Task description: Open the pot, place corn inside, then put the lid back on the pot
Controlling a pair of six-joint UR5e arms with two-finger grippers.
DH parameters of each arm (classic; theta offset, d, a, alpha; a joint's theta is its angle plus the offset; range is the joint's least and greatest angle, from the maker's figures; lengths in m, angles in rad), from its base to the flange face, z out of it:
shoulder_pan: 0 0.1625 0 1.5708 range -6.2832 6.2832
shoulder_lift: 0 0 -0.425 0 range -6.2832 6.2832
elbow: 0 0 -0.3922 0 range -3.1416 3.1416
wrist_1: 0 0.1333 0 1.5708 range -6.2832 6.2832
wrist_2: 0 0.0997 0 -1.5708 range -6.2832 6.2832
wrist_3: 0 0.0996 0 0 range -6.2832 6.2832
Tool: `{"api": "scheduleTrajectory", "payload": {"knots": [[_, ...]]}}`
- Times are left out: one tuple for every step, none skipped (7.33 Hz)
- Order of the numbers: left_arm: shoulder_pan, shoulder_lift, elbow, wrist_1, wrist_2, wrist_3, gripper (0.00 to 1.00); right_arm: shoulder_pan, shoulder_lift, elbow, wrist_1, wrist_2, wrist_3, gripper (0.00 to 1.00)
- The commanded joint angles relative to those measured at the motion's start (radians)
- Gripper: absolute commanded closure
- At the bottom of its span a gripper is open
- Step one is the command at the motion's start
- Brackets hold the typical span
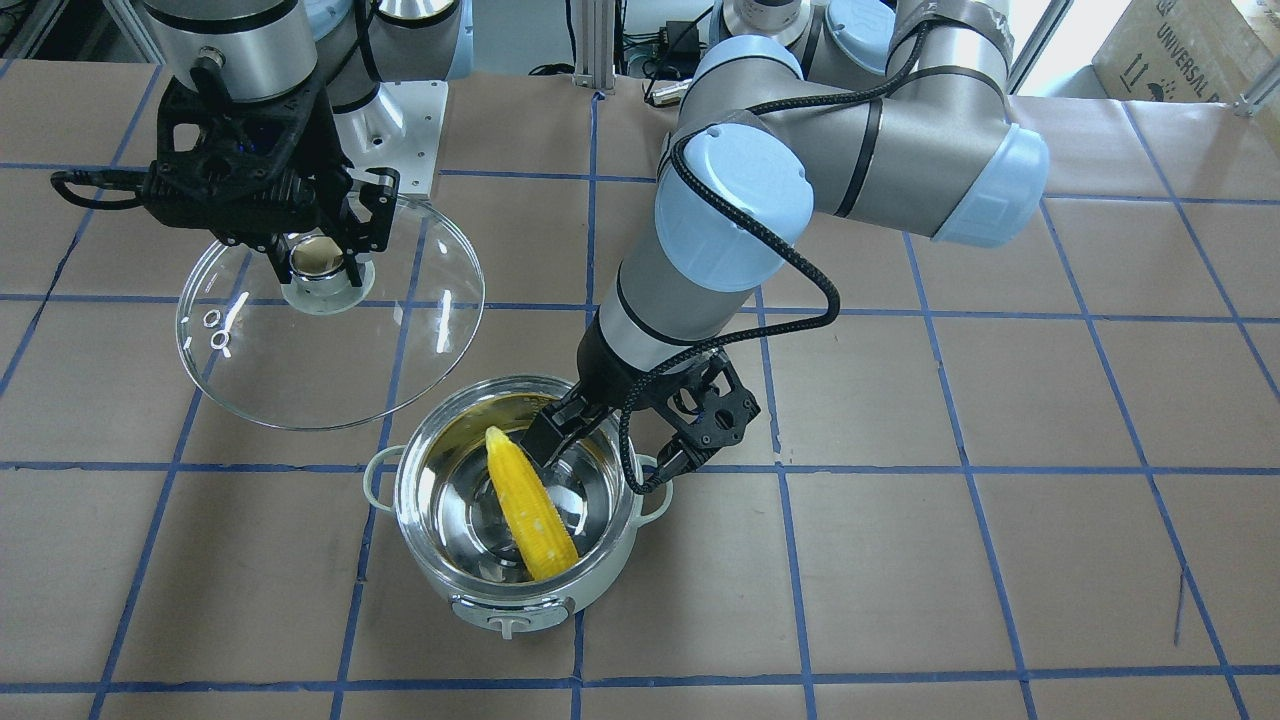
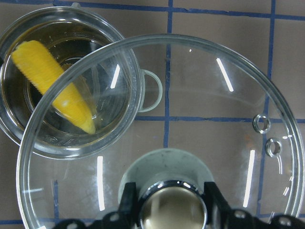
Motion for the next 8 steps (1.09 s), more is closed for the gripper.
{"api": "scheduleTrajectory", "payload": {"knots": [[0.049,0.026,-0.020,-0.017,0.015,0.341,0.02,-0.001,-0.001,0.005,0.005,0.000,0.004,0.56],[0.098,0.037,-0.035,-0.019,0.044,0.545,0.02,0.005,-0.001,0.005,0.004,0.003,0.007,0.56],[0.153,0.064,-0.061,-0.023,0.047,0.756,0.01,0.013,0.003,0.006,-0.013,0.009,0.016,0.56],[0.207,0.119,-0.104,-0.042,0.047,0.871,0.00,0.020,0.021,0.003,-0.030,0.014,0.025,0.57],[0.262,0.193,-0.164,-0.052,0.046,0.964,0.00,0.025,0.064,-0.003,-0.084,0.014,0.025,0.57],[0.313,0.259,-0.232,-0.054,0.046,1.025,0.00,0.043,0.096,-0.003,-0.111,0.014,0.027,0.57],[0.353,0.325,-0.303,-0.057,0.063,1.101,0.00,0.081,0.150,-0.003,-0.189,0.014,0.065,0.57],[0.361,0.401,-0.364,-0.057,0.116,1.119,0.00,0.144,0.222,-0.014,-0.277,0.012,0.097,0.57]]}}
